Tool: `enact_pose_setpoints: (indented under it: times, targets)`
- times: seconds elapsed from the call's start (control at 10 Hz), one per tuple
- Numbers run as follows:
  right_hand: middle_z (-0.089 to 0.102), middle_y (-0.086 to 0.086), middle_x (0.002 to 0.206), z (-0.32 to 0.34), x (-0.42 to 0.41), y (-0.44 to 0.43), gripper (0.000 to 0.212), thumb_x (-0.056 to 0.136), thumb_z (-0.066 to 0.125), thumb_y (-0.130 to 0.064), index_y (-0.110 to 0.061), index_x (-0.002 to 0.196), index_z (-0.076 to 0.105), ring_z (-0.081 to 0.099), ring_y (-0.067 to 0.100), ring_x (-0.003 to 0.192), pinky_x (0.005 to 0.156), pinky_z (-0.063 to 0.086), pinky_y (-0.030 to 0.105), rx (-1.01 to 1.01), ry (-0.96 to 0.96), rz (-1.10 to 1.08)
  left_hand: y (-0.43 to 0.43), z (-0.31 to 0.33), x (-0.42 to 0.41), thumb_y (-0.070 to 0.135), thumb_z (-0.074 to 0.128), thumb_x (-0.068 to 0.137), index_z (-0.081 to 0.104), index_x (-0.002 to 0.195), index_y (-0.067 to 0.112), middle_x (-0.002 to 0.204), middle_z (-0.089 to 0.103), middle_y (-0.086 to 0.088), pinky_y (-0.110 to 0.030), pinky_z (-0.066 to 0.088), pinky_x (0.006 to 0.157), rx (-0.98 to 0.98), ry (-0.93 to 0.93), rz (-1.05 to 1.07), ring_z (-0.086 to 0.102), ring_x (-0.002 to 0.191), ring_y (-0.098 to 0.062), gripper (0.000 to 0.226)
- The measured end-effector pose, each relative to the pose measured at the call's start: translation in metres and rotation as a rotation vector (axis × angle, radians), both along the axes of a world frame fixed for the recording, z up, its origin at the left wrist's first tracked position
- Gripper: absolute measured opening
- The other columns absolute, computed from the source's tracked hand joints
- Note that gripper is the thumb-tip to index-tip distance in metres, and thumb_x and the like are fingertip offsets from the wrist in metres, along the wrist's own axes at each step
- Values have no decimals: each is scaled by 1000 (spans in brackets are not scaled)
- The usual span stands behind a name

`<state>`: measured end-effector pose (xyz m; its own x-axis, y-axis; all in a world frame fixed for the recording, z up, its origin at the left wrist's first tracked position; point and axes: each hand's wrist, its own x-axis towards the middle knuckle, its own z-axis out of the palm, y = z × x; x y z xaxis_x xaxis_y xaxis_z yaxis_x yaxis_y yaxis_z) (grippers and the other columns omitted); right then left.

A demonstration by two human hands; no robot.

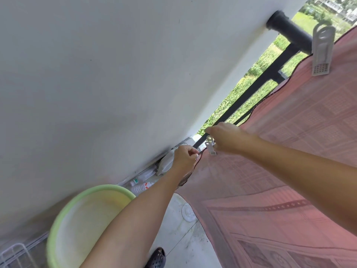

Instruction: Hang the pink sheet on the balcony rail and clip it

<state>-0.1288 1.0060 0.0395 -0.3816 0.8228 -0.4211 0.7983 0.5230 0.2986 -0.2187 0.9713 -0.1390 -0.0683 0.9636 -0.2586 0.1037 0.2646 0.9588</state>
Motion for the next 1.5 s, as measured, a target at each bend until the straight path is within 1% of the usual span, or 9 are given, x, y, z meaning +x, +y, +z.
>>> enact_pose_setpoints:
  times: [0.1, 0.2, 0.3, 0.4, 0.5, 0.9, 1.2, 1.4, 1.5]
  targets:
    - [62, 5, 106, 4, 7, -22, 28, 93, 50, -13, -14, 120, 57, 62, 28, 93, 60, 41, 31, 113, 92, 52, -9, 3, -30, 9, 60, 84, 74, 91, 11, 90, 73, -1, -22, 49, 74, -29, 246, -110, 64, 80, -14, 16]
    - [66, 3, 103, 3, 25, -51, 25, 94, 52, -20, -16, 115, 65, 64, 28, 88, 63, 52, 35, 223, 261, 133, -18, 12, -57, 15, 54, 84, 71, 94, 15, 94, 72, -4, -29, 52, 77, -25, 512, -265, 66, 89, -25, 19]
    - [67, 3, 84, 2, 54, -82, 14, 82, 64, -17, -15, 95, 70, 63, 29, 70, 50, 48, 33, 330, 336, 75, -26, 35, -64, 15, 50, 85, 67, 95, 17, 97, 71, -5, -34, 52, 76, 58, 714, -419, 64, 92, -29, 19]
    - [69, 2, 83, 5, 87, -121, 13, 79, 63, -22, -17, 88, 71, 66, 28, 71, 53, 51, 31, 413, 325, -41, -33, 72, -47, 17, 50, 85, 66, 101, 21, 104, 69, -3, -33, 51, 77, 216, 819, -552, 63, 94, -26, 23]
    - [69, 1, 86, 17, 119, -155, 23, 82, 51, -29, -18, 88, 70, 67, 26, 75, 57, 53, 33, 511, 331, -164, -38, 112, -21, 16, 50, 87, 67, 107, 18, 105, 68, -3, -36, 52, 81, 414, 845, -618, 63, 95, -27, 26]
    - [71, 2, 95, 91, 246, -299, 24, 83, 69, -27, -17, 104, 72, 69, 26, 82, 56, 52, 36, 835, 347, -490, -100, 264, 121, 15, 56, 88, 67, 106, 12, 103, 67, -8, -37, 50, 80, 889, 805, -688, 62, 95, -30, 22]
    - [70, -1, 101, 154, 298, -381, 25, 90, 61, -32, -17, 108, 69, 69, 25, 84, 61, 50, 33, 1011, 451, -533, -163, 350, 188, 14, 55, 89, 68, 99, 10, 99, 66, -5, -34, 49, 71, 1302, 743, -474, 62, 90, -26, 17]
    - [71, -2, 108, 228, 281, -426, 27, 92, 62, -30, -18, 115, 68, 68, 18, 82, 71, 56, 37, 1239, 699, -430, -162, 389, 216, 19, 59, 91, 64, 108, 6, 108, 58, -9, -37, 42, 88, 1482, 757, -331, 53, 102, -26, 22]
    - [71, -3, 100, 274, 257, -454, 22, 94, 63, -22, -9, 110, 69, 69, 13, 80, 70, 57, 34, 1458, 986, -186, -151, 394, 223, 31, 49, 98, 61, 117, 10, 119, 57, -8, -40, 36, 96, 1324, 855, -373, 51, 110, -27, 31]
